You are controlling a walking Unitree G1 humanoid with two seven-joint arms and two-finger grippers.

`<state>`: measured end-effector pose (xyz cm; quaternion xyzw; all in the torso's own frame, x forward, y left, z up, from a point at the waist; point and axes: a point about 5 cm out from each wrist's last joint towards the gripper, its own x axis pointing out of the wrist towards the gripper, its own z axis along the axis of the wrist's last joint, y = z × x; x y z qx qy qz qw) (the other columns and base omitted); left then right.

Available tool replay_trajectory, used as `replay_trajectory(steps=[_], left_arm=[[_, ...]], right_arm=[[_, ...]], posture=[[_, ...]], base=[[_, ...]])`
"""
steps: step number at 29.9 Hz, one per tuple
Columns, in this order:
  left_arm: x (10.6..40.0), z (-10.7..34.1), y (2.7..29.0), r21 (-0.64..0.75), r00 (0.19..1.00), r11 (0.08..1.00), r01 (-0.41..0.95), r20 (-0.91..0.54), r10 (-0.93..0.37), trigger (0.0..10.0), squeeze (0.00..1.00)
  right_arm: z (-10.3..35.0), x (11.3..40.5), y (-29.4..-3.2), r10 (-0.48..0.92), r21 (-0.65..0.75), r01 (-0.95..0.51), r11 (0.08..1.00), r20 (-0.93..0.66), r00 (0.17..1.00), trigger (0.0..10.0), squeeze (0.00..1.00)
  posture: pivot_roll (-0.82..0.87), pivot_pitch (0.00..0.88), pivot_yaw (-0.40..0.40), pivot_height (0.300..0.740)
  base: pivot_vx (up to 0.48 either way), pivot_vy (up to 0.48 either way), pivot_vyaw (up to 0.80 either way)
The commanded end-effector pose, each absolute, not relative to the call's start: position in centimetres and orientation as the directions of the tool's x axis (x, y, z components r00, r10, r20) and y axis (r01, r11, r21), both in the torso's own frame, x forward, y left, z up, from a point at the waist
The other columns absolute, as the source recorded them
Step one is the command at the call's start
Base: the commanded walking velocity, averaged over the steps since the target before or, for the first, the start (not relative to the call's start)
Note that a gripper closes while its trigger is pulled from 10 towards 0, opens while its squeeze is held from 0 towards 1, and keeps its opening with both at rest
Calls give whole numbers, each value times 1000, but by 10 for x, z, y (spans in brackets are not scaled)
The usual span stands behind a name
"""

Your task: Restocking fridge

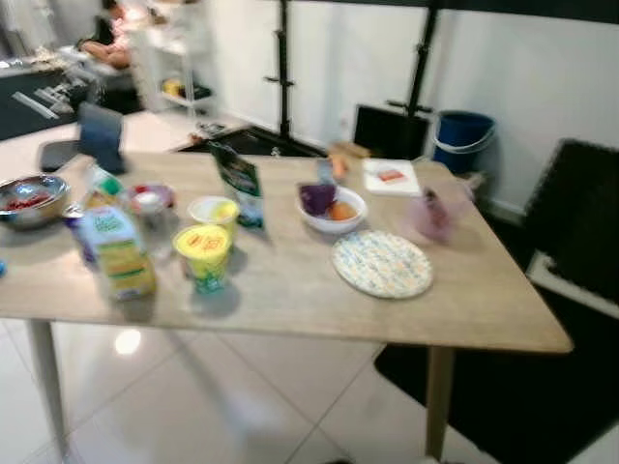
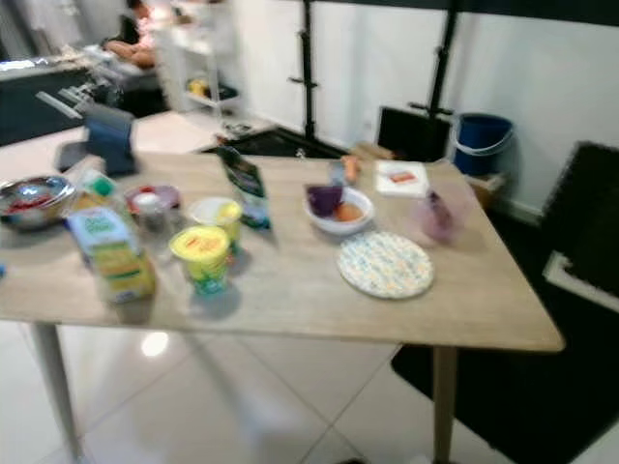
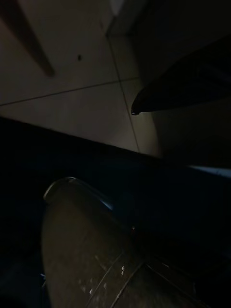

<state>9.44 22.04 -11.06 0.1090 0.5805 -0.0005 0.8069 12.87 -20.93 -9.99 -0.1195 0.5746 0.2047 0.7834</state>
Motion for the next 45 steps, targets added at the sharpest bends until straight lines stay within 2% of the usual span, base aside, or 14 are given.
replay_trajectory(steps=[1,23,34,45], left_arm=[[100,-109,222,186,343,974,131,-930,132,10000,0],[96,-109,225,193,332,976,98,-931,151,10000,0],[94,-109,228,195,328,979,62,-930,165,10000,0],[96,-109,227,188,333,979,77,-931,153,10000,0]], right_arm=[[-106,117,-190,264,142,-474,869,-943,203,10000,0],[-106,116,-188,276,149,-475,867,-938,210,10000,0],[-106,117,-191,240,110,-468,877,-944,228,10000,0],[-106,117,-190,250,118,-461,879,-939,236,10000,0]], posture=[[-18,0,-5,740],[-17,0,-4,740],[-17,0,-3,740],[-17,0,0,740]], base=[[0,0,769],[0,0,674],[0,0,0],[0,0,775]])
